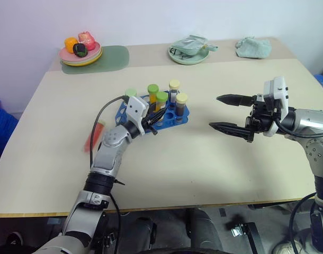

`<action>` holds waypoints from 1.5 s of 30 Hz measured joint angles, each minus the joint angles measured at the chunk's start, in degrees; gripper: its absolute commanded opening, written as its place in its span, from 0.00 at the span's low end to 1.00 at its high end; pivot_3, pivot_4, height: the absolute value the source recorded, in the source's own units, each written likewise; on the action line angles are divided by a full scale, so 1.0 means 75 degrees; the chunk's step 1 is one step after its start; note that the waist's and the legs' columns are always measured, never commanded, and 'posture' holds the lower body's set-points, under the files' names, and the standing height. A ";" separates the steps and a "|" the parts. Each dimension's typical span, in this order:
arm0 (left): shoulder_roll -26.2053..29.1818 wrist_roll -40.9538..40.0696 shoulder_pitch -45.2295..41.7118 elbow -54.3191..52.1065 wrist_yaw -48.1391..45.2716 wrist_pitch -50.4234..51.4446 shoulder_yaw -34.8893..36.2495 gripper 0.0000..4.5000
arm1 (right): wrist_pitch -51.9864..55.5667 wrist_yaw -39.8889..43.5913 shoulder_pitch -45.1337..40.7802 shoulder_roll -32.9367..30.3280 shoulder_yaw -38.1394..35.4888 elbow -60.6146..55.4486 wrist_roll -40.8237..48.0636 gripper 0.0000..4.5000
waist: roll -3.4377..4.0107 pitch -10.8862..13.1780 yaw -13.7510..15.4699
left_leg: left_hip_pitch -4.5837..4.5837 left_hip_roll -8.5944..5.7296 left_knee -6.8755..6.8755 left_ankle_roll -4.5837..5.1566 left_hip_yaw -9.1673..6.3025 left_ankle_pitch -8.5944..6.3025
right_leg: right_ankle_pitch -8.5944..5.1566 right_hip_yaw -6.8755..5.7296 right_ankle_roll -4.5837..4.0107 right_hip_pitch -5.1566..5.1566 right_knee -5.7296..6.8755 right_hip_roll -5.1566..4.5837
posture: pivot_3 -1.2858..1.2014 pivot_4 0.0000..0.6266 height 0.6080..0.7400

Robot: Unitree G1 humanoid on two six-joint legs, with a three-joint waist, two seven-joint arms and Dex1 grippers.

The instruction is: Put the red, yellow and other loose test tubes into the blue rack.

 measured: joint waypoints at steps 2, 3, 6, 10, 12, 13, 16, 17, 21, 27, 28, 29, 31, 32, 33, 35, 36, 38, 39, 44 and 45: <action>0.0075 0.0008 0.0055 -0.0005 -0.0009 -0.0002 -0.0001 0.84 | -0.0012 0.0000 -0.0027 0.0002 0.0006 0.0001 -0.0008 1.00 | 0.0000 0.0000 0.0000 | 0.0000 0.0000 0.0000 0.0000 0.0000 0.0000 | 0.0000 0.0000 0.0000 0.0000 0.0000 0.0000 | 0.52 0.24 1.00; 0.0114 0.0010 0.0076 -0.0024 -0.0016 0.0001 -0.0001 0.96 | -0.0025 0.0001 -0.0045 0.0004 0.0011 0.0005 -0.0013 1.00 | 0.0000 0.0000 0.0000 | 0.0000 0.0001 0.0000 0.0000 0.0000 0.0000 | 0.0001 0.0000 -0.0001 0.0000 0.0000 0.0000 | 0.52 0.24 1.00; 0.0281 0.0007 0.0222 -0.0365 -0.0074 0.0035 -0.0005 0.98 | -0.0120 0.0011 -0.0071 0.0009 0.0036 0.0028 -0.0043 1.00 | 0.0000 0.0000 -0.0002 | 0.0000 0.0001 0.0000 0.0000 0.0000 0.0000 | 0.0001 0.0000 -0.0001 -0.0001 0.0000 0.0000 | 0.52 0.24 1.00; 0.0798 -0.0012 0.0846 -0.1661 -0.0199 0.0499 -0.0038 0.98 | -0.0214 0.0054 -0.0107 0.0030 0.0087 0.0085 -0.0167 1.00 | 0.0000 0.0000 -0.0007 | -0.0001 0.0006 -0.0001 -0.0001 0.0002 0.0000 | 0.0001 0.0002 -0.0002 -0.0004 0.0002 0.0004 | 0.52 0.24 1.00; 0.1108 -0.0042 0.1205 -0.2393 -0.0223 0.0931 -0.0009 0.98 | -0.0291 0.0074 -0.0159 0.0067 0.0133 0.0180 -0.0196 1.00 | 0.0000 0.0000 -0.0014 | -0.0001 0.0011 -0.0002 -0.0001 0.0002 0.0000 | 0.0003 0.0002 -0.0004 -0.0004 0.0002 0.0009 | 0.52 0.24 1.00; 0.1267 -0.0086 0.1381 -0.2766 -0.0216 0.1184 0.0028 0.98 | -0.0306 0.0085 -0.0173 0.0084 0.0154 0.0214 -0.0220 1.00 | 0.0001 0.0000 -0.0013 | -0.0001 0.0015 -0.0002 -0.0001 0.0004 -0.0001 | 0.0004 0.0004 -0.0006 -0.0004 0.0002 0.0012 | 0.52 0.24 1.00; 0.1813 -0.0220 0.1839 -0.3945 0.0009 0.2169 0.0394 0.98 | -0.0427 0.0167 -0.0240 0.0143 0.0255 0.0387 -0.0266 1.00 | 0.0001 0.0000 -0.0014 | -0.0001 0.0020 -0.0004 -0.0002 0.0005 -0.0001 | 0.0005 0.0004 -0.0008 -0.0005 0.0002 0.0018 | 0.52 0.24 1.00; 0.1960 -0.0300 0.1903 -0.4316 0.0172 0.2591 0.0663 0.98 | -0.0455 0.0207 -0.0245 0.0144 0.0262 0.0460 -0.0304 1.00 | 0.0001 0.0000 -0.0012 | 0.0000 0.0020 -0.0004 -0.0002 0.0006 -0.0001 | 0.0005 0.0005 -0.0008 -0.0006 0.0002 0.0018 | 0.52 0.24 1.00; 0.2565 -0.0545 0.1937 -0.5414 0.0741 0.4266 0.1466 0.98 | -0.0584 0.0324 -0.0280 0.0158 0.0331 0.0626 -0.0330 1.00 | 0.0000 0.0000 0.0005 | -0.0001 0.0020 -0.0004 -0.0002 0.0004 -0.0001 | 0.0006 0.0005 -0.0010 -0.0004 0.0003 0.0019 | 0.52 0.24 1.00; 0.3973 -0.1024 0.1846 -0.6140 0.0908 0.7138 0.2362 0.98 | -0.0768 0.0523 -0.0345 0.0162 0.0376 0.0930 -0.0475 1.00 | 0.0001 0.0001 -0.0016 | 0.0001 0.0029 -0.0011 -0.0004 0.0004 -0.0002 | 0.0006 0.0006 -0.0012 -0.0007 0.0005 0.0031 | 0.52 0.24 1.00; 0.4095 -0.1114 0.1795 -0.6198 0.0951 0.7613 0.2488 0.98 | -0.0785 0.0550 -0.0369 0.0163 0.0389 0.0954 -0.0492 1.00 | 0.0001 0.0001 -0.0014 | 0.0001 0.0028 -0.0012 -0.0004 0.0004 -0.0002 | 0.0006 0.0006 -0.0012 -0.0007 0.0005 0.0031 | 0.52 0.24 1.00; 0.4228 -0.1238 0.1715 -0.6224 0.0962 0.8154 0.2620 0.98 | -0.0808 0.0596 -0.0399 0.0162 0.0399 0.0969 -0.0516 1.00 | 0.0001 0.0001 -0.0015 | 0.0000 0.0029 -0.0011 -0.0004 0.0003 -0.0002 | 0.0006 0.0006 -0.0012 -0.0007 0.0006 0.0032 | 0.52 0.24 1.00; 0.4456 -0.1398 0.1530 -0.6248 0.0980 0.8964 0.2815 0.98 | -0.0867 0.0682 -0.0439 0.0162 0.0400 0.1007 -0.0536 1.00 | 0.0000 0.0001 -0.0013 | 0.0000 0.0029 -0.0012 -0.0005 0.0002 -0.0002 | 0.0005 0.0005 -0.0012 -0.0007 0.0006 0.0032 | 0.52 0.24 1.00; 0.4791 -0.1501 0.1300 -0.6184 0.0965 0.9621 0.2809 0.98 | -0.0886 0.0744 -0.0458 0.0162 0.0409 0.1052 -0.0537 1.00 | -0.0011 0.0008 -0.0016 | -0.0001 0.0031 -0.0011 -0.0006 0.0000 -0.0003 | 0.0006 0.0005 -0.0013 -0.0008 0.0007 0.0036 | 0.52 0.24 1.00; 0.5089 -0.1521 0.1079 -0.6046 0.0972 1.0091 0.2831 0.98 | -0.0889 0.0797 -0.0478 0.0161 0.0412 0.1091 -0.0536 1.00 | -0.0013 0.0009 -0.0020 | 0.0000 0.0032 -0.0012 -0.0008 0.0001 -0.0004 | 0.0007 0.0005 -0.0015 -0.0008 0.0007 0.0039 | 0.52 0.24 1.00; 0.5406 -0.1536 0.0499 -0.5657 0.1004 1.1025 0.2843 0.98 | -0.0871 0.0916 -0.0491 0.0160 0.0412 0.1105 -0.0509 1.00 | -0.0012 0.0009 -0.0017 | 0.0001 0.0032 -0.0013 -0.0009 0.0000 -0.0004 | 0.0007 0.0005 -0.0015 -0.0007 0.0007 0.0040 | 0.52 0.24 1.00; 0.5451 -0.1538 0.0266 -0.5432 0.1043 1.1394 0.2844 0.98 | -0.0824 0.0983 -0.0493 0.0160 0.0412 0.1093 -0.0448 1.00 | -0.0011 0.0008 -0.0019 | 0.0001 0.0033 -0.0013 -0.0009 -0.0001 -0.0004 | 0.0007 0.0005 -0.0015 -0.0007 0.0007 0.0041 | 0.52 0.24 1.00; 0.5493 -0.1608 -0.0099 -0.4807 0.1023 1.1917 0.2672 0.98 | -0.0637 0.1147 -0.0454 0.0149 0.0384 0.1024 -0.0235 1.00 | -0.0011 0.0008 -0.0023 | 0.0000 0.0034 -0.0014 -0.0010 -0.0003 -0.0005 | 0.0007 0.0005 -0.0015 -0.0008 0.0008 0.0043 | 0.52 0.24 1.00; 0.5525 -0.1695 -0.0272 -0.4362 0.1009 1.2070 0.2511 0.98 | -0.0575 0.1244 -0.0397 0.0143 0.0356 0.0899 -0.0126 1.00 | -0.0011 0.0008 -0.0025 | 0.0000 0.0035 -0.0014 -0.0012 -0.0004 -0.0006 | 0.0007 0.0004 -0.0015 -0.0009 0.0010 0.0044 | 0.52 0.24 1.00; 0.5529 -0.1675 -0.1567 -0.2171 0.1125 1.2122 0.1837 0.98 | -0.0491 0.1497 -0.0219 0.0092 0.0331 0.0542 0.0046 1.00 | -0.0012 0.0008 -0.0024 | -0.0001 0.0037 -0.0010 -0.0017 -0.0005 -0.0008 | 0.0009 0.0003 -0.0016 -0.0010 0.0012 0.0047 | 0.52 0.24 1.00; 0.5564 -0.1671 -0.1753 -0.1904 0.1102 1.2120 0.1621 0.98 | -0.0481 0.1489 -0.0214 0.0091 0.0326 0.0529 0.0046 1.00 | -0.0012 0.0008 -0.0031 | 0.0000 0.0037 -0.0011 -0.0018 -0.0005 -0.0009 | 0.0009 0.0003 -0.0017 -0.0010 0.0013 0.0047 | 0.52 0.24 1.00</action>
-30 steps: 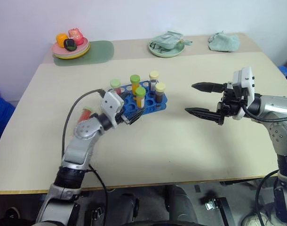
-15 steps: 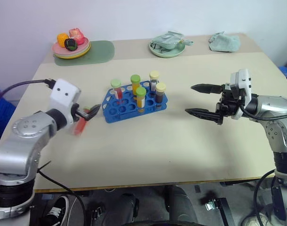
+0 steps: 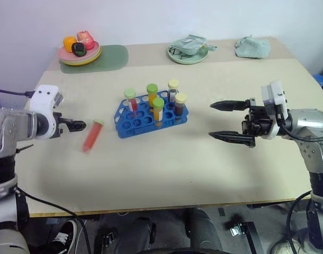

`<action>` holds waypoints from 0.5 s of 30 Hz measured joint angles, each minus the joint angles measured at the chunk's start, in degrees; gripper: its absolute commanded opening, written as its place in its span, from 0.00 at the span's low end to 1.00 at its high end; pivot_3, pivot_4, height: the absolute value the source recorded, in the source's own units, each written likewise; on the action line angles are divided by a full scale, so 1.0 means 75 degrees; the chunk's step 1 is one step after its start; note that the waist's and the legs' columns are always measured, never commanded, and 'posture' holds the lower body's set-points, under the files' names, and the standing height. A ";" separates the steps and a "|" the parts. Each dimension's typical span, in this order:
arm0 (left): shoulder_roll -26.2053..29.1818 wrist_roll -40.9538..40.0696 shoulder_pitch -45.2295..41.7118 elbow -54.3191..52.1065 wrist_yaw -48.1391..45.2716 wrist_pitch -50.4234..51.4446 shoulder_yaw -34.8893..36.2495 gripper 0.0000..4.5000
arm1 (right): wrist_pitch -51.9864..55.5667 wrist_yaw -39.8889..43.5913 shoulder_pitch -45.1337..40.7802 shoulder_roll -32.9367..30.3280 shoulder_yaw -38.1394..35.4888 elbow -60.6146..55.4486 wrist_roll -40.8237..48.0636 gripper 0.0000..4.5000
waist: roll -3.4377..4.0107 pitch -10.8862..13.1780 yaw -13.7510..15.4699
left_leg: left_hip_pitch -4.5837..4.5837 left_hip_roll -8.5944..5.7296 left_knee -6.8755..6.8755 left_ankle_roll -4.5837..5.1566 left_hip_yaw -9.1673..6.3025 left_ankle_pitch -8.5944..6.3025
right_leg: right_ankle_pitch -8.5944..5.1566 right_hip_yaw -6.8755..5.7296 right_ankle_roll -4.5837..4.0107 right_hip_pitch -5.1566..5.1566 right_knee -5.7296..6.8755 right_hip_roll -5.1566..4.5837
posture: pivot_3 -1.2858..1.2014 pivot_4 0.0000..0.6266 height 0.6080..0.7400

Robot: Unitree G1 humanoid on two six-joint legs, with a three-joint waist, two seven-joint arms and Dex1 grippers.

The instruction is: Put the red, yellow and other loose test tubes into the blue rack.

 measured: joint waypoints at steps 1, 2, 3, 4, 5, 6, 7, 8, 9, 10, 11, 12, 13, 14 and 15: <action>0.0008 -0.0017 -0.0186 0.0263 -0.0056 0.0005 -0.0227 0.98 | 0.0022 -0.0015 0.0002 0.0000 -0.0002 -0.0011 0.0000 1.00 | 0.0000 0.0000 -0.0001 | 0.0000 0.0000 0.0000 0.0000 0.0000 0.0000 | 0.0000 0.0000 0.0000 -0.0001 0.0000 0.0000 | 0.52 0.24 1.00; 0.0030 -0.0060 -0.0374 0.0569 -0.0207 0.0014 -0.0576 0.98 | 0.0042 -0.0033 0.0004 0.0000 -0.0001 -0.0024 0.0000 1.00 | 0.0000 0.0000 -0.0002 | -0.0001 0.0000 0.0000 0.0000 0.0000 0.0000 | 0.0000 0.0000 0.0000 -0.0002 0.0001 0.0000 | 0.52 0.24 1.00; 0.0034 -0.0123 -0.0486 0.0763 -0.0338 0.0026 -0.0869 0.98 | 0.0044 -0.0050 0.0005 0.0000 -0.0002 -0.0034 -0.0001 1.00 | 0.0000 0.0000 -0.0008 | -0.0002 0.0000 0.0000 0.0000 0.0002 0.0000 | 0.0000 0.0000 0.0000 -0.0004 0.0002 0.0000 | 0.52 0.24 1.00; 0.0033 -0.0204 -0.0647 0.1067 -0.0495 0.0028 -0.1200 0.98 | 0.0044 -0.0064 0.0009 -0.0001 -0.0001 -0.0038 -0.0008 1.00 | 0.0000 0.0000 -0.0012 | -0.0003 0.0000 0.0000 0.0000 0.0001 0.0000 | 0.0000 0.0000 0.0000 -0.0005 0.0002 0.0000 | 0.52 0.24 1.00; 0.0042 -0.0230 -0.0790 0.1326 -0.0619 0.0028 -0.1472 0.98 | 0.0043 -0.0070 0.0010 -0.0002 0.0000 -0.0044 -0.0013 1.00 | 0.0000 0.0000 -0.0014 | -0.0004 0.0000 0.0001 0.0000 0.0000 0.0000 | 0.0000 0.0000 0.0000 -0.0007 0.0003 0.0001 | 0.52 0.24 1.00; 0.0056 -0.0236 -0.0896 0.1520 -0.0726 0.0026 -0.1687 0.98 | 0.0043 -0.0077 0.0011 -0.0002 0.0002 -0.0047 -0.0018 1.00 | 0.0000 0.0000 -0.0017 | -0.0004 0.0000 0.0000 0.0000 0.0001 0.0000 | 0.0000 0.0000 0.0000 -0.0008 0.0003 0.0001 | 0.52 0.24 1.00; 0.0070 -0.0233 -0.1013 0.1751 -0.0820 0.0026 -0.1882 0.98 | 0.0042 -0.0088 0.0010 -0.0002 0.0000 -0.0046 -0.0029 1.00 | 0.0000 0.0000 -0.0024 | -0.0004 0.0000 0.0000 0.0000 0.0001 0.0000 | 0.0000 0.0000 0.0000 -0.0008 0.0003 0.0002 | 0.52 0.24 1.00; 0.0086 -0.0218 -0.1175 0.2048 -0.0941 0.0008 -0.2158 0.98 | 0.0042 -0.0104 0.0010 -0.0001 0.0001 -0.0046 -0.0044 1.00 | 0.0000 0.0000 -0.0031 | -0.0005 0.0000 0.0000 0.0000 0.0001 0.0000 | 0.0000 0.0000 0.0000 -0.0009 0.0003 0.0003 | 0.52 0.24 1.00; 0.0115 -0.0186 -0.1247 0.2188 -0.1060 -0.0040 -0.2371 0.98 | 0.0042 -0.0116 0.0010 -0.0001 0.0001 -0.0045 -0.0047 1.00 | 0.0000 0.0000 -0.0038 | -0.0005 0.0000 0.0000 0.0000 0.0002 0.0000 | 0.0000 0.0000 0.0000 -0.0009 0.0004 0.0003 | 0.52 0.24 1.00; 0.0117 -0.0160 -0.1318 0.2365 -0.1178 -0.0141 -0.2582 0.98 | 0.0042 -0.0131 0.0010 -0.0001 0.0001 -0.0042 -0.0051 1.00 | 0.0000 0.0000 -0.0048 | -0.0005 0.0000 0.0000 -0.0001 0.0002 0.0000 | 0.0000 0.0000 0.0000 -0.0009 0.0004 0.0003 | 0.52 0.24 1.00; 0.0091 -0.0086 -0.1401 0.2571 -0.1235 -0.0319 -0.2781 0.98 | 0.0040 -0.0149 0.0011 0.0002 0.0002 -0.0041 -0.0055 1.00 | 0.0000 0.0000 -0.0051 | -0.0005 0.0000 0.0000 -0.0001 0.0001 0.0000 | 0.0000 0.0000 0.0000 -0.0009 0.0003 0.0004 | 0.52 0.24 1.00; 0.0080 0.0010 -0.1438 0.2700 -0.1274 -0.0482 -0.2929 0.98 | 0.0038 -0.0163 0.0012 0.0003 0.0003 -0.0042 -0.0058 1.00 | 0.0000 0.0000 -0.0050 | -0.0005 0.0000 0.0000 -0.0001 0.0002 0.0000 | 0.0000 0.0000 0.0000 -0.0009 0.0003 0.0004 | 0.52 0.24 1.00; 0.0064 0.0086 -0.1459 0.2832 -0.1301 -0.0614 -0.2998 0.98 | 0.0038 -0.0177 0.0012 0.0004 0.0003 -0.0042 -0.0061 1.00 | 0.0000 0.0000 -0.0050 | -0.0005 0.0000 0.0000 -0.0001 0.0002 0.0000 | 0.0000 0.0000 0.0000 -0.0009 0.0003 0.0004 | 0.52 0.24 1.00; -0.0100 0.0227 -0.1641 0.3266 -0.1326 -0.0772 -0.3032 0.98 | 0.0036 -0.0205 0.0031 0.0005 0.0002 -0.0042 -0.0070 1.00 | 0.0000 0.0000 -0.0045 | -0.0005 -0.0003 0.0001 -0.0001 0.0002 0.0000 | 0.0000 0.0000 0.0000 -0.0008 0.0002 0.0005 | 0.52 0.24 1.00; -0.0235 0.0337 -0.1797 0.3589 -0.1346 -0.0913 -0.3119 0.98 | 0.0036 -0.0223 0.0037 0.0010 0.0009 -0.0042 -0.0073 1.00 | 0.0000 0.0000 -0.0027 | -0.0008 -0.0008 0.0003 0.0000 0.0002 0.0000 | 0.0000 0.0000 0.0000 -0.0008 0.0002 0.0005 | 0.52 0.24 1.00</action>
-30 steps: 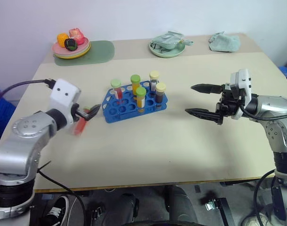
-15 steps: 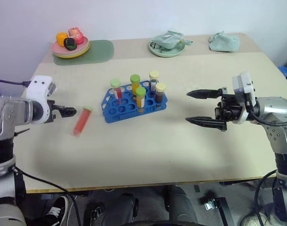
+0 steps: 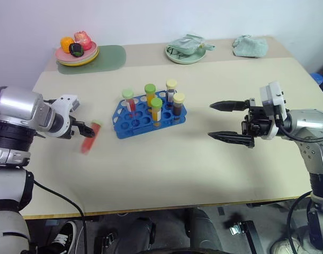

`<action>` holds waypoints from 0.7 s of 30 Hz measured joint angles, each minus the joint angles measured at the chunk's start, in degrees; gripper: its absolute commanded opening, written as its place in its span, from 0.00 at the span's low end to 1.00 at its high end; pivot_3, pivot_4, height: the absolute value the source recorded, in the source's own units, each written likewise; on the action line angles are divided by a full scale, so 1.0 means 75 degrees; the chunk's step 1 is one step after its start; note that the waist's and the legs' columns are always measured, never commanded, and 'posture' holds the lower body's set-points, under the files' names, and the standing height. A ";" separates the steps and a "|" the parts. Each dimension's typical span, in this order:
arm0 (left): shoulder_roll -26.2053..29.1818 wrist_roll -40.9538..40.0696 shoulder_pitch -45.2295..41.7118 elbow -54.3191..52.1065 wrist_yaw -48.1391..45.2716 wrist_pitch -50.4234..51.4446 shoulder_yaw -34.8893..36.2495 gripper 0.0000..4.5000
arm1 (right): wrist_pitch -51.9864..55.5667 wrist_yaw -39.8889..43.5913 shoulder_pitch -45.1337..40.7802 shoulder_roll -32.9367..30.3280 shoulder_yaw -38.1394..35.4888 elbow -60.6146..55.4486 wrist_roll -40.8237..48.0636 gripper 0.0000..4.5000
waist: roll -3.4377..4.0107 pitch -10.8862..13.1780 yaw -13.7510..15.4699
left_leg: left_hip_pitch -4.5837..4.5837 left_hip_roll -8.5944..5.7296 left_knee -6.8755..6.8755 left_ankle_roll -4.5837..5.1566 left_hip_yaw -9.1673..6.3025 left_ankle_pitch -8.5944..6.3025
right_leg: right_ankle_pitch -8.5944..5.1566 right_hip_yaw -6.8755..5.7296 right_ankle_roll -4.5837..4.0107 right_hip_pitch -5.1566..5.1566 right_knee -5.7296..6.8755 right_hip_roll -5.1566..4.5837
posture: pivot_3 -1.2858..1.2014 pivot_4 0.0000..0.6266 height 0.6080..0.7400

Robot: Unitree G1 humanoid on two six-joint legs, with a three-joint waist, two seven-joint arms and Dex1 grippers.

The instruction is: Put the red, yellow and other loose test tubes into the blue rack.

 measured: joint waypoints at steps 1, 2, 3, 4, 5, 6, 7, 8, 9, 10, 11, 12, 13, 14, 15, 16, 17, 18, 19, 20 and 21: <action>-0.0065 0.0051 -0.0071 0.0144 -0.0007 -0.0080 -0.0032 0.98 | 0.0000 -0.0005 0.0001 0.0003 0.0002 -0.0002 0.0000 1.00 | 0.0000 0.0000 0.0010 | 0.0000 -0.0001 0.0002 0.0000 0.0001 0.0000 | 0.0000 0.0000 0.0000 0.0001 0.0000 0.0000 | 0.52 0.24 1.00; -0.0195 0.0151 -0.0238 0.0477 -0.0048 -0.0136 -0.0085 0.98 | -0.0001 -0.0015 0.0011 0.0003 0.0000 -0.0003 -0.0002 1.00 | 0.0000 0.0000 0.0018 | -0.0001 -0.0002 0.0003 0.0000 0.0001 0.0000 | 0.0000 0.0000 0.0000 0.0001 -0.0001 0.0000 | 0.52 0.24 1.00; -0.0286 0.0243 -0.0363 0.0708 -0.0113 -0.0255 -0.0171 0.98 | -0.0001 -0.0027 0.0012 0.0003 0.0001 -0.0003 -0.0004 1.00 | 0.0000 0.0000 0.0020 | -0.0001 -0.0003 0.0004 0.0000 0.0001 0.0000 | 0.0000 0.0000 0.0000 0.0001 0.0000 0.0000 | 0.52 0.24 1.00; -0.0377 0.0332 -0.0483 0.0928 -0.0170 -0.0354 -0.0214 0.98 | -0.0002 -0.0045 0.0014 0.0003 0.0001 0.0000 -0.0008 1.00 | 0.0000 0.0000 0.0018 | -0.0001 -0.0003 0.0004 0.0000 0.0002 0.0000 | 0.0000 0.0000 0.0000 0.0001 0.0000 0.0000 | 0.52 0.24 1.00; -0.0504 0.0417 -0.0626 0.1210 -0.0224 -0.0436 -0.0251 0.98 | -0.0002 -0.0068 0.0013 0.0003 0.0001 0.0000 -0.0013 1.00 | 0.0000 0.0000 0.0016 | -0.0001 -0.0004 0.0004 0.0000 0.0002 0.0000 | 0.0000 0.0000 0.0000 0.0001 0.0000 0.0000 | 0.52 0.24 1.00; -0.0580 0.0486 -0.0704 0.1373 -0.0310 -0.0493 -0.0314 0.98 | -0.0002 -0.0083 0.0013 0.0006 0.0002 -0.0001 -0.0014 1.00 | 0.0000 0.0000 0.0009 | -0.0001 -0.0004 0.0004 0.0000 0.0003 0.0000 | 0.0000 0.0000 0.0000 0.0001 0.0000 0.0000 | 0.52 0.24 1.00; -0.0687 0.0572 -0.0790 0.1607 -0.0404 -0.0613 -0.0407 0.98 | -0.0002 -0.0106 0.0012 0.0009 0.0002 0.0001 -0.0019 1.00 | 0.0000 0.0000 -0.0003 | -0.0001 -0.0004 0.0004 0.0000 0.0004 0.0000 | 0.0000 0.0000 0.0000 0.0000 0.0000 0.0000 | 0.52 0.24 1.00; -0.0772 0.0655 -0.0825 0.1756 -0.0475 -0.0680 -0.0461 0.98 | -0.0002 -0.0133 0.0012 0.0015 0.0004 0.0000 -0.0019 1.00 | 0.0000 0.0000 -0.0010 | -0.0001 -0.0003 0.0004 0.0000 0.0004 0.0000 | 0.0000 0.0000 0.0000 0.0000 0.0000 0.0000 | 0.52 0.24 1.00; -0.0836 0.0740 -0.0842 0.1869 -0.0554 -0.0742 -0.0512 0.98 | -0.0002 -0.0151 0.0012 0.0019 0.0004 0.0000 -0.0027 1.00 | 0.0000 0.0000 -0.0021 | -0.0001 -0.0003 0.0004 0.0000 0.0004 0.0000 | 0.0000 0.0000 0.0000 -0.0001 0.0000 0.0000 | 0.52 0.24 1.00; -0.0876 0.0827 -0.0938 0.2033 -0.0620 -0.0752 -0.0523 0.98 | -0.0002 -0.0163 0.0011 0.0019 0.0004 0.0000 -0.0044 1.00 | 0.0001 -0.0001 -0.0027 | 0.0000 -0.0004 0.0003 0.0000 0.0005 0.0000 | 0.0000 0.0000 0.0000 0.0000 0.0000 0.0000 | 0.52 0.24 1.00; -0.0902 0.0872 -0.0962 0.2102 -0.0677 -0.0782 -0.0533 0.98 | -0.0002 -0.0169 0.0011 0.0020 0.0005 0.0000 -0.0057 1.00 | 0.0001 -0.0001 -0.0030 | 0.0000 -0.0003 0.0004 0.0000 0.0005 0.0000 | 0.0000 0.0000 0.0000 0.0000 0.0001 0.0000 | 0.52 0.24 1.00; -0.0921 0.0945 -0.0964 0.2137 -0.0725 -0.0808 -0.0543 0.98 | -0.0002 -0.0175 0.0011 0.0021 0.0005 0.0000 -0.0067 1.00 | 0.0001 -0.0001 -0.0033 | 0.0001 -0.0003 0.0004 0.0000 0.0005 0.0000 | 0.0000 0.0000 0.0000 0.0000 0.0001 0.0000 | 0.52 0.24 1.00; -0.0936 0.0997 -0.0972 0.2184 -0.0776 -0.0840 -0.0544 0.98 | -0.0002 -0.0181 0.0010 0.0021 0.0005 0.0000 -0.0076 1.00 | 0.0004 -0.0003 -0.0035 | 0.0002 -0.0003 0.0004 0.0000 0.0005 0.0000 | 0.0000 0.0001 0.0000 0.0000 0.0002 0.0000 | 0.52 0.24 1.00; -0.0944 0.1038 -0.0974 0.2208 -0.0842 -0.0880 -0.0553 0.86 | -0.0003 -0.0188 0.0010 0.0021 0.0005 0.0000 -0.0099 1.00 | 0.0006 -0.0004 -0.0038 | 0.0002 -0.0003 0.0005 0.0000 0.0005 0.0000 | 0.0000 0.0001 0.0000 0.0000 0.0002 0.0000 | 0.52 0.24 1.00; -0.0965 0.1123 -0.0973 0.2241 -0.0868 -0.0900 -0.0581 0.80 | -0.0003 -0.0203 0.0010 0.0021 0.0005 0.0001 -0.0133 1.00 | 0.0006 -0.0004 -0.0034 | 0.0002 -0.0003 0.0006 0.0000 0.0005 0.0000 | 0.0000 0.0001 0.0000 0.0000 0.0002 0.0000 | 0.52 0.24 1.00; -0.0973 0.1180 -0.0973 0.2271 -0.0860 -0.0914 -0.0580 0.70 | -0.0005 -0.0214 0.0010 0.0021 0.0005 0.0002 -0.0138 1.00 | 0.0007 -0.0004 -0.0030 | 0.0002 -0.0003 0.0006 0.0000 0.0005 0.0000 | 0.0000 0.0001 0.0001 0.0001 0.0002 0.0000 | 0.52 0.24 1.00; -0.0993 0.1235 -0.0973 0.2312 -0.0829 -0.0941 -0.0549 0.60 | -0.0007 -0.0218 0.0010 0.0022 0.0005 0.0004 -0.0143 1.00 | 0.0007 -0.0004 -0.0024 | 0.0002 -0.0003 0.0007 0.0000 0.0005 0.0000 | 0.0000 0.0001 0.0001 0.0002 0.0002 -0.0001 | 0.52 0.24 1.00; -0.1032 0.1327 -0.0975 0.2393 -0.0765 -0.0966 -0.0459 0.48 | -0.0008 -0.0223 0.0007 0.0032 0.0005 0.0005 -0.0147 1.00 | 0.0007 -0.0005 -0.0017 | 0.0002 -0.0003 0.0007 0.0000 0.0005 0.0000 | 0.0000 0.0001 0.0001 0.0003 0.0002 -0.0001 | 0.52 0.24 1.00; -0.1038 0.1355 -0.0979 0.2439 -0.0727 -0.0989 -0.0428 0.37 | -0.0009 -0.0226 0.0006 0.0042 0.0005 0.0005 -0.0149 1.00 | 0.0007 -0.0005 -0.0012 | 0.0002 -0.0003 0.0007 0.0001 0.0005 0.0000 | 0.0000 0.0001 0.0001 0.0003 0.0002 -0.0001 | 0.52 0.24 1.00; -0.1046 0.1396 -0.0987 0.2504 -0.0730 -0.1025 -0.0399 0.27 | -0.0009 -0.0232 0.0000 0.0053 0.0007 0.0008 -0.0156 1.00 | 0.0007 -0.0005 -0.0007 | 0.0002 -0.0003 0.0008 0.0000 0.0006 0.0000 | 0.0000 0.0001 0.0001 0.0003 0.0002 -0.0001 | 0.52 0.24 1.00; -0.1048 0.1407 -0.0995 0.2523 -0.0758 -0.1032 -0.0381 0.19 | -0.0009 -0.0236 -0.0007 0.0057 0.0009 0.0011 -0.0165 1.00 | 0.0007 -0.0005 0.0000 | 0.0002 -0.0003 0.0008 0.0000 0.0006 0.0000 | 0.0001 0.0001 0.0001 0.0003 0.0002 -0.0001 | 0.52 0.24 1.00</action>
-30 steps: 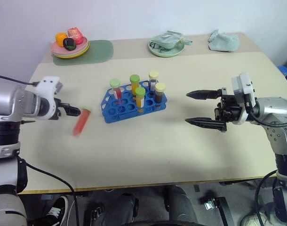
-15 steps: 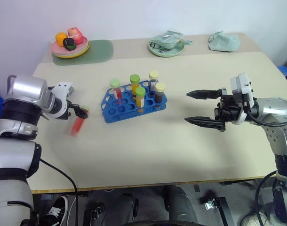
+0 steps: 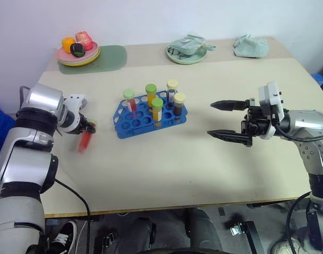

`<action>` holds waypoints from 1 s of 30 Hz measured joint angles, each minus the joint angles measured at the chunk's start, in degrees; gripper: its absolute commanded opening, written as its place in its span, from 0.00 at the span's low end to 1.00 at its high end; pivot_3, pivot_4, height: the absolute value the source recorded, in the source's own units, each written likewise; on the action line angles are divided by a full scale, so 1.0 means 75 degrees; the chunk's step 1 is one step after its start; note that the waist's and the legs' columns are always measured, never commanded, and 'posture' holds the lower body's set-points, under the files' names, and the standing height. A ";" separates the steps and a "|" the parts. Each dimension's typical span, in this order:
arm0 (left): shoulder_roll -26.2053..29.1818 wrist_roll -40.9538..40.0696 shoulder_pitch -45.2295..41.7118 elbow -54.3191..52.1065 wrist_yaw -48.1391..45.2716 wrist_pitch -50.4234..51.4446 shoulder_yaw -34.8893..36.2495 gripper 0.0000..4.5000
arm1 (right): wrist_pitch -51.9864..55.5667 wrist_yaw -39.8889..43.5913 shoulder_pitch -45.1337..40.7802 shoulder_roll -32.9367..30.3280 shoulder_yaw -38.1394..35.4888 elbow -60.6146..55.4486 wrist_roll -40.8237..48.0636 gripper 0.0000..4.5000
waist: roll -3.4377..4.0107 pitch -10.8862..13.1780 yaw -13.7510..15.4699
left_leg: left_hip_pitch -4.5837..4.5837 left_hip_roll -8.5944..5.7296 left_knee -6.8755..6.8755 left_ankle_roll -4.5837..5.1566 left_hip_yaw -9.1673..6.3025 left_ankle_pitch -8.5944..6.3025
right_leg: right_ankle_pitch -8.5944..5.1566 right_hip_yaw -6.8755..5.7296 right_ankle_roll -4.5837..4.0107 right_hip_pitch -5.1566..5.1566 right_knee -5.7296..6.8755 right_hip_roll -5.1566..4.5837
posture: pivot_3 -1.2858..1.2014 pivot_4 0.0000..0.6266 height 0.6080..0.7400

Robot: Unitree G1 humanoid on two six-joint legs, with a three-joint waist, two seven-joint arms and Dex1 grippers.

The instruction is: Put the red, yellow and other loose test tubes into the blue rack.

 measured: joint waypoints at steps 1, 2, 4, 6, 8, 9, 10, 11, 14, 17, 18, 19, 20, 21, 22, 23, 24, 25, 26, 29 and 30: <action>-0.0011 0.0026 -0.0004 0.0003 -0.0039 0.0000 0.0002 0.17 | 0.0000 -0.0005 -0.0021 0.0004 0.0005 0.0002 -0.0016 1.00 | 0.0000 0.0000 0.0007 | 0.0000 0.0000 0.0002 0.0000 0.0000 0.0000 | 0.0000 0.0000 0.0000 0.0000 0.0000 0.0000 | 0.52 0.24 1.00; -0.0019 0.0056 -0.0005 0.0002 -0.0068 0.0000 0.0002 0.17 | 0.0000 -0.0010 -0.0038 0.0006 0.0007 0.0002 -0.0026 1.00 | 0.0000 0.0000 0.0011 | 0.0000 0.0000 0.0001 0.0000 0.0000 0.0000 | 0.0000 0.0000 0.0000 0.0001 0.0000 0.0000 | 0.52 0.24 1.00; -0.0018 0.0083 -0.0002 -0.0024 -0.0079 -0.0011 0.0012 0.17 | 0.0000 -0.0019 -0.0058 0.0007 0.0009 0.0002 -0.0033 1.00 | 0.0000 0.0000 0.0013 | 0.0000 0.0000 0.0001 0.0000 -0.0001 0.0000 | 0.0000 0.0000 0.0000 0.0001 0.0000 -0.0001 | 0.52 0.24 1.00; -0.0005 0.0169 0.0135 -0.0241 0.0121 -0.0184 0.0190 0.17 | 0.0000 -0.0037 -0.0058 0.0010 0.0012 0.0004 -0.0039 1.00 | 0.0000 0.0000 0.0008 | -0.0001 0.0006 0.0001 0.0000 -0.0002 0.0000 | 0.0000 0.0000 0.0000 -0.0001 0.0001 -0.0001 | 0.52 0.24 1.00; 0.0012 0.0254 0.0327 -0.0640 0.0452 -0.0368 0.0481 0.17 | -0.0001 -0.0059 -0.0057 0.0010 0.0012 0.0003 -0.0043 1.00 | -0.0002 0.0001 -0.0002 | -0.0004 0.0012 0.0001 0.0000 -0.0003 0.0000 | 0.0001 0.0000 -0.0001 -0.0004 0.0001 0.0000 | 0.52 0.24 1.00; 0.0031 0.0284 0.0420 -0.0901 0.0676 -0.0489 0.0689 0.17 | -0.0001 -0.0064 -0.0056 0.0010 0.0012 0.0005 -0.0046 1.00 | -0.0003 0.0002 -0.0004 | -0.0007 0.0013 0.0002 0.0000 -0.0003 0.0000 | 0.0001 0.0000 -0.0001 -0.0006 0.0001 -0.0001 | 0.52 0.24 1.00; 0.0056 0.0323 0.0528 -0.1264 0.0909 -0.0593 0.0915 0.17 | -0.0004 -0.0068 -0.0057 0.0011 0.0014 0.0004 -0.0048 1.00 | -0.0004 0.0002 -0.0005 | -0.0008 0.0014 0.0002 0.0000 -0.0003 0.0000 | 0.0001 0.0000 -0.0001 -0.0007 0.0000 0.0000 | 0.52 0.24 1.00; 0.0110 0.0351 0.0741 -0.1815 0.1097 -0.0728 0.1153 0.17 | -0.0014 -0.0072 -0.0057 0.0012 0.0014 0.0003 -0.0051 1.00 | -0.0004 0.0002 -0.0010 | -0.0009 0.0015 0.0002 0.0000 -0.0003 0.0000 | 0.0001 0.0001 -0.0001 -0.0008 0.0000 -0.0001 | 0.52 0.24 1.00; 0.0238 0.0390 0.1705 -0.3981 0.1555 -0.1489 0.1944 0.17 | -0.0069 -0.0093 -0.0056 0.0017 0.0015 0.0014 -0.0068 1.00 | -0.0003 0.0002 -0.0015 | -0.0010 0.0017 -0.0001 0.0000 0.0000 0.0000 | 0.0001 0.0002 -0.0001 -0.0013 -0.0001 -0.0002 | 0.52 0.24 1.00; -0.0107 -0.0019 0.2953 -0.6069 0.1714 -0.2062 0.3250 0.17 | -0.0151 -0.0094 -0.0038 0.0010 -0.0007 0.0103 -0.0117 1.00 | -0.0002 0.0001 -0.0024 | -0.0010 0.0020 -0.0001 -0.0001 0.0004 -0.0001 | 0.0001 0.0002 -0.0002 -0.0014 -0.0002 -0.0002 | 0.52 0.24 1.00; -0.0239 -0.0110 0.3282 -0.6640 0.1800 -0.2221 0.3548 0.17 | -0.0166 -0.0085 -0.0045 0.0010 -0.0002 0.0140 -0.0122 1.00 | -0.0006 0.0003 -0.0022 | -0.0011 0.0023 -0.0001 -0.0001 0.0003 -0.0001 | 0.0002 0.0002 -0.0003 -0.0014 -0.0004 -0.0001 | 0.52 0.24 1.00; -0.0247 -0.0141 0.3610 -0.7113 0.1832 -0.2446 0.3750 0.17 | -0.0182 -0.0068 -0.0045 0.0007 -0.0007 0.0166 -0.0126 1.00 | -0.0005 0.0003 -0.0023 | -0.0008 0.0024 -0.0001 -0.0002 0.0008 -0.0001 | 0.0003 0.0002 -0.0005 -0.0014 -0.0004 0.0000 | 0.52 0.24 1.00; -0.0261 -0.0210 0.3830 -0.7431 0.1831 -0.2648 0.3962 0.17 | -0.0186 -0.0055 -0.0045 0.0008 -0.0005 0.0201 -0.0126 1.00 | -0.0005 0.0003 -0.0022 | -0.0007 0.0025 -0.0001 -0.0002 0.0009 -0.0001 | 0.0004 0.0002 -0.0006 -0.0014 -0.0005 0.0000 | 0.52 0.24 1.00; -0.0260 -0.0250 0.4052 -0.7738 0.1843 -0.2870 0.4142 0.17 | -0.0186 -0.0044 -0.0058 0.0007 0.0000 0.0253 -0.0127 1.00 | -0.0005 0.0003 -0.0015 | -0.0006 0.0026 -0.0001 -0.0003 0.0011 -0.0001 | 0.0006 0.0002 -0.0009 -0.0012 -0.0005 0.0001 | 0.52 0.24 1.00; -0.0264 -0.0233 0.4278 -0.7999 0.1932 -0.3180 0.4252 0.17 | -0.0189 -0.0033 -0.0069 0.0007 0.0002 0.0308 -0.0128 1.00 | -0.0004 0.0002 -0.0005 | -0.0002 0.0026 -0.0001 -0.0003 0.0015 -0.0002 | 0.0006 0.0004 -0.0010 -0.0010 -0.0006 0.0000 | 0.52 0.24 1.00; -0.0413 -0.0265 0.4530 -0.8250 0.2005 -0.3532 0.4462 0.17 | -0.0189 -0.0007 -0.0095 0.0007 0.0010 0.0371 -0.0132 1.00 | -0.0001 0.0001 0.0016 | 0.0001 0.0026 -0.0001 -0.0003 0.0016 -0.0002 | 0.0007 0.0004 -0.0011 -0.0005 -0.0010 0.0000 | 0.52 0.24 1.00; -0.0590 -0.0311 0.4706 -0.8424 0.2017 -0.3771 0.4590 0.17 | -0.0189 0.0014 -0.0129 0.0008 0.0024 0.0436 -0.0135 1.00 | -0.0002 0.0000 0.0027 | 0.0001 0.0026 0.0001 -0.0003 0.0018 -0.0002 | 0.0007 0.0005 -0.0011 -0.0005 -0.0012 0.0000 | 0.52 0.24 1.00; -0.0669 -0.0367 0.4964 -0.8588 0.1947 -0.4127 0.4637 0.17 | -0.0189 0.0032 -0.0200 0.0013 0.0060 0.0466 -0.0138 1.00 | -0.0002 0.0000 0.0042 | -0.0002 0.0026 0.0001 -0.0003 0.0019 -0.0002 | 0.0009 0.0005 -0.0013 -0.0005 -0.0012 0.0000 | 0.52 0.24 1.00; -0.0703 -0.0394 0.5282 -0.8771 0.1821 -0.4610 0.4631 0.17 | -0.0189 0.0068 -0.0281 0.0012 0.0090 0.0496 -0.0139 1.00 | -0.0002 0.0000 0.0044 | -0.0001 0.0026 0.0001 -0.0003 0.0021 -0.0002 | 0.0009 0.0005 -0.0014 -0.0004 -0.0011 0.0000 | 0.52 0.24 1.00; -0.1061 -0.0553 0.5876 -0.9193 0.1482 -0.5776 0.4600 0.17 | -0.0212 0.0118 -0.0447 0.0005 0.0145 0.0612 -0.0202 1.00 | -0.0004 0.0000 0.0065 | -0.0004 0.0026 0.0002 -0.0003 0.0023 -0.0002 | 0.0011 0.0004 -0.0016 -0.0001 -0.0014 0.0000 | 0.52 0.24 1.00; -0.1168 -0.0580 0.6063 -0.9321 0.1380 -0.6212 0.4498 0.17 | -0.0219 0.0144 -0.0452 0.0004 0.0165 0.0621 -0.0226 1.00 | -0.0005 -0.0001 0.0064 | -0.0003 0.0026 0.0002 -0.0003 0.0027 -0.0002 | 0.0011 0.0003 -0.0017 0.0000 -0.0015 -0.0001 | 0.52 0.24 1.00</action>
